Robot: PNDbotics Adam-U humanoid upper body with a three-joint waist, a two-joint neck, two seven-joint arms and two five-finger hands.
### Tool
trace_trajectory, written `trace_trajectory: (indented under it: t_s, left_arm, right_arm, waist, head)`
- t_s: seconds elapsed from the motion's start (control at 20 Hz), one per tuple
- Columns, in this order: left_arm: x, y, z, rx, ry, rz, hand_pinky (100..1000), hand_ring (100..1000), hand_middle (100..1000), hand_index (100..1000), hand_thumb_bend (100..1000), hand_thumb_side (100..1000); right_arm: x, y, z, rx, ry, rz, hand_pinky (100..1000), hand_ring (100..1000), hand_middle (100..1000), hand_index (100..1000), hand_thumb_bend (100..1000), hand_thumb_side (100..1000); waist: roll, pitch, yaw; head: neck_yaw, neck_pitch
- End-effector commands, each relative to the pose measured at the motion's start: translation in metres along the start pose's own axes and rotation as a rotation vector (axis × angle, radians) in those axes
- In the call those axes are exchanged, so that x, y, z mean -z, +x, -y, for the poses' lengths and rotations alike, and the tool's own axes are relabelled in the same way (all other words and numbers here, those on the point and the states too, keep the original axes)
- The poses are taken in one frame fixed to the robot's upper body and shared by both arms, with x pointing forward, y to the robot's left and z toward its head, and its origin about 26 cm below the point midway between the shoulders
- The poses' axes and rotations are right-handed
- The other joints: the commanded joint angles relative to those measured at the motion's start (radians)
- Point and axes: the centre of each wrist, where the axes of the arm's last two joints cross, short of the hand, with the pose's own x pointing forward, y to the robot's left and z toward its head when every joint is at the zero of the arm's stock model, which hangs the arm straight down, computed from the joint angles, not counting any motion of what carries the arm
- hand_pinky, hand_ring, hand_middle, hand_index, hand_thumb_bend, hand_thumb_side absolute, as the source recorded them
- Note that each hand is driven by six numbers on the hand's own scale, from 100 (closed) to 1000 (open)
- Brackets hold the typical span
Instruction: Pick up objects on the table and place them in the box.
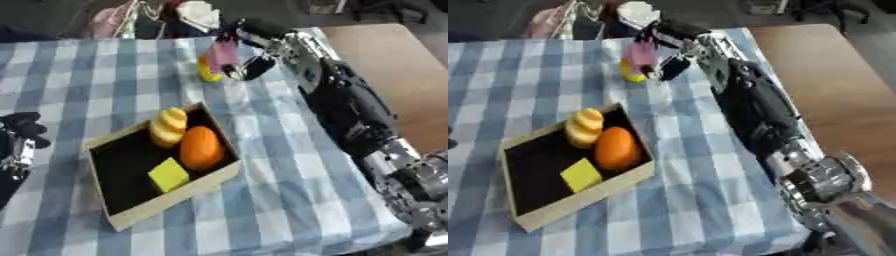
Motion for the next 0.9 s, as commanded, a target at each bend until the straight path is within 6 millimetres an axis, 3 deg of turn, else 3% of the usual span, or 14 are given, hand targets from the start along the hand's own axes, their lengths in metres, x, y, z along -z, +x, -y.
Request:
trace_trajectory:
  t_s: [0.05, 0.1, 0.15, 0.6, 0.9]
  left_arm:
    - [0.002, 0.006, -0.009, 0.022, 0.044, 0.021, 639, 525, 563, 738, 134, 628]
    - [0.002, 0.006, -0.011, 0.025, 0.057, 0.02, 639, 522, 563, 738, 105, 649]
    - [0.002, 0.006, -0.013, 0.029, 0.072, 0.018, 640, 518, 563, 738, 129, 626]
    - [0.003, 0.006, -0.025, 0.056, 0.151, 0.007, 643, 505, 526, 739, 126, 618]
    - [0.003, 0.004, -0.025, 0.062, 0.167, -0.007, 629, 495, 514, 730, 178, 603]
  right_arm:
    - [0.009, 0.021, 0.032, -0.06, 0.001, 0.126, 819, 687, 457, 784, 100, 126]
    - [0.013, 0.03, 0.033, -0.07, 0.028, 0.166, 820, 691, 459, 785, 100, 178]
    - [0.019, 0.04, 0.033, -0.081, 0.059, 0.213, 822, 695, 465, 788, 100, 141]
    - [0.062, 0.134, 0.007, -0.159, 0.325, 0.571, 829, 717, 494, 792, 100, 212]
    - [0.07, 0.162, -0.013, -0.18, 0.412, 0.671, 833, 733, 529, 815, 100, 260]
  waist:
    - [-0.009, -0.007, 0.0]
    - [-0.009, -0.007, 0.0]
    - [-0.008, -0.008, 0.001]
    - [-0.005, -0.013, 0.014]
    - [-0.011, -0.016, 0.02]
  head:
    - [-0.004, 0.005]
    - [-0.005, 0.005]
    - [-0.006, 0.005]
    - [-0.019, 0.005]
    - [-0.023, 0.005]
